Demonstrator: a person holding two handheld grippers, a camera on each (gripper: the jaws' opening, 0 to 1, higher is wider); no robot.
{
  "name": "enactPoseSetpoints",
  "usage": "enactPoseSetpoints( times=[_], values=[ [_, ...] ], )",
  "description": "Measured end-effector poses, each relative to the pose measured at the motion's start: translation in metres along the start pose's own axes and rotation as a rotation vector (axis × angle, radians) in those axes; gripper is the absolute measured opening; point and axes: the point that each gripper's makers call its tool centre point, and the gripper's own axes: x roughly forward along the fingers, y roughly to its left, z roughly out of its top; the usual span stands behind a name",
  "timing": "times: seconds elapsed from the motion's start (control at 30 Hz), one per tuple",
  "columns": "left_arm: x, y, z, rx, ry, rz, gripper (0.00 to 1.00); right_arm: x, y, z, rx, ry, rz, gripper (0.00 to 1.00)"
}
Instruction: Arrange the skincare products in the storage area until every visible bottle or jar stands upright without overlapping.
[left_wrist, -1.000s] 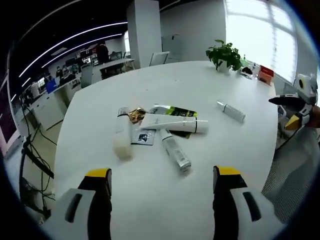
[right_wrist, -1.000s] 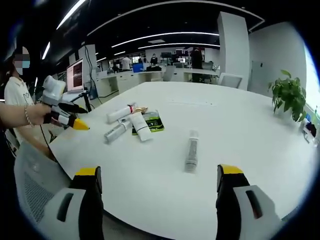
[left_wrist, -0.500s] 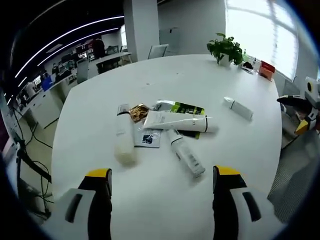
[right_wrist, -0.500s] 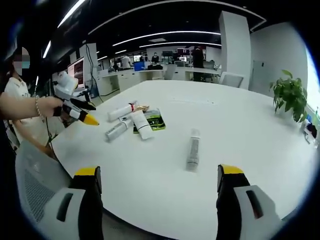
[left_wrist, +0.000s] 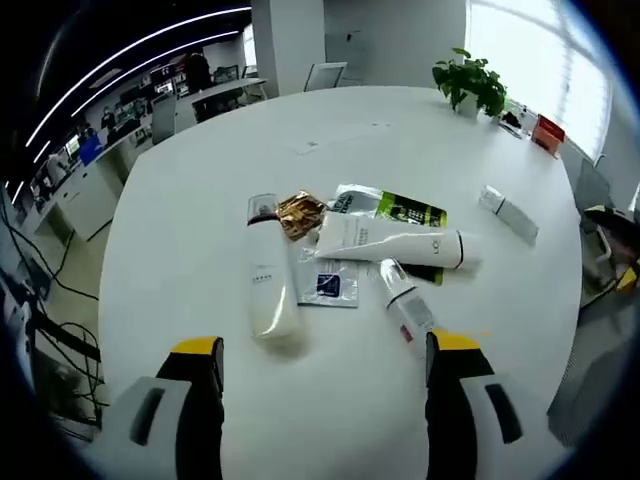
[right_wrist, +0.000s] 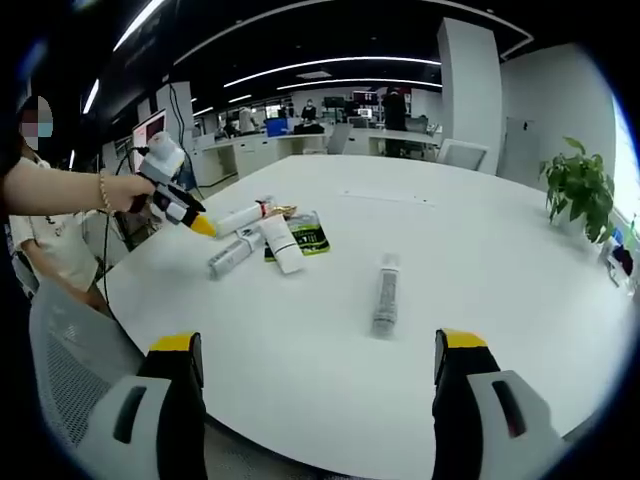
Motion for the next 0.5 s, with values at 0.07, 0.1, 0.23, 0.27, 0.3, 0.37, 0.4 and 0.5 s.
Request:
enactPoseSetpoints(
  times=[0.07,0.1,0.23,0.27,0.3,0.37,0.4,0.5],
  values=[
    [0.003,0.001,0.0,-0.003,0.019,-0.001,0.76,0.0,0.002,-0.001,-0.017,0.006,0.001,0.96],
    [0.005,0.002,0.0,-0.005,0.03,-0.007,0.75,0.0,0.003,-0.001,-0.023,0.01,0.002,0.96],
    [0.016,0.007,0.005,0.008,0.059,-0.027,0.75,0.0,0.003,-0.002,-0.027,0.016,0.004,0.96],
    [0.018,0.008,0.006,0.015,0.069,-0.031,0.74,0.0,0.002,-0.002,-0.024,0.017,0.004,0.96],
    [0.023,0.01,0.008,0.015,0.072,-0.034,0.74,0.0,0.002,-0.002,-0.022,0.017,0.003,0.96],
    [0.03,0.015,0.015,0.018,0.082,-0.044,0.74,0.0,0.001,-0.002,-0.019,0.016,0.001,0.95],
    [0.031,0.016,0.016,0.019,0.085,-0.046,0.73,0.0,0.0,-0.002,-0.018,0.017,-0.001,0.95],
    [0.041,0.023,0.022,0.019,0.105,-0.051,0.73,0.0,0.0,-0.003,-0.015,0.021,-0.002,0.95]
  ],
)
